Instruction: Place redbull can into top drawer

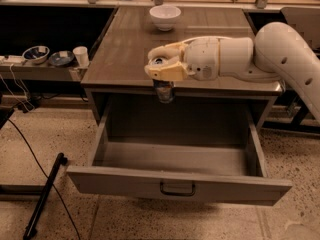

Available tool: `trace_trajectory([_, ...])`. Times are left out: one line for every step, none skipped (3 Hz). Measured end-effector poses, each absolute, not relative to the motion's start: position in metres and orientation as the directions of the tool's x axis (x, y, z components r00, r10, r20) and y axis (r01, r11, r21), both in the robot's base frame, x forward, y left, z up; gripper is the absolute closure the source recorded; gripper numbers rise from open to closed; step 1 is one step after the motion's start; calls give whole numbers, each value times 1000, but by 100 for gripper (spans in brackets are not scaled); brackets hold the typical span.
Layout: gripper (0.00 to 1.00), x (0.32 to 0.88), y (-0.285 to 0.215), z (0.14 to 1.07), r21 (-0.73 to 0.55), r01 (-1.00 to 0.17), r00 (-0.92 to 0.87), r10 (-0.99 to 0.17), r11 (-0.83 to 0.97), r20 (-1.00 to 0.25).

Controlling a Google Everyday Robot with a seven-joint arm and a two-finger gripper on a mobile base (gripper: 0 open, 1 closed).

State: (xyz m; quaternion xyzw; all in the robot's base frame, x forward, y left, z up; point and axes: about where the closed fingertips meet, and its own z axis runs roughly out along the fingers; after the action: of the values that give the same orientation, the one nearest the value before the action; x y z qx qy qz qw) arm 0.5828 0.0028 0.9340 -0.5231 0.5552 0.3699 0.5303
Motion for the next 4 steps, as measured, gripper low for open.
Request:
trace_trajectory([100, 555, 9, 913, -149, -986, 132, -186, 80, -974])
trace_trajectory([100, 554, 10, 912, -152, -986, 136, -187, 71, -973])
trace_trajectory([100, 565, -11, 870, -86, -985, 57, -190, 147, -980])
trace_trajectory([100, 563, -40, 822, -26, -969, -19, -179, 244, -984])
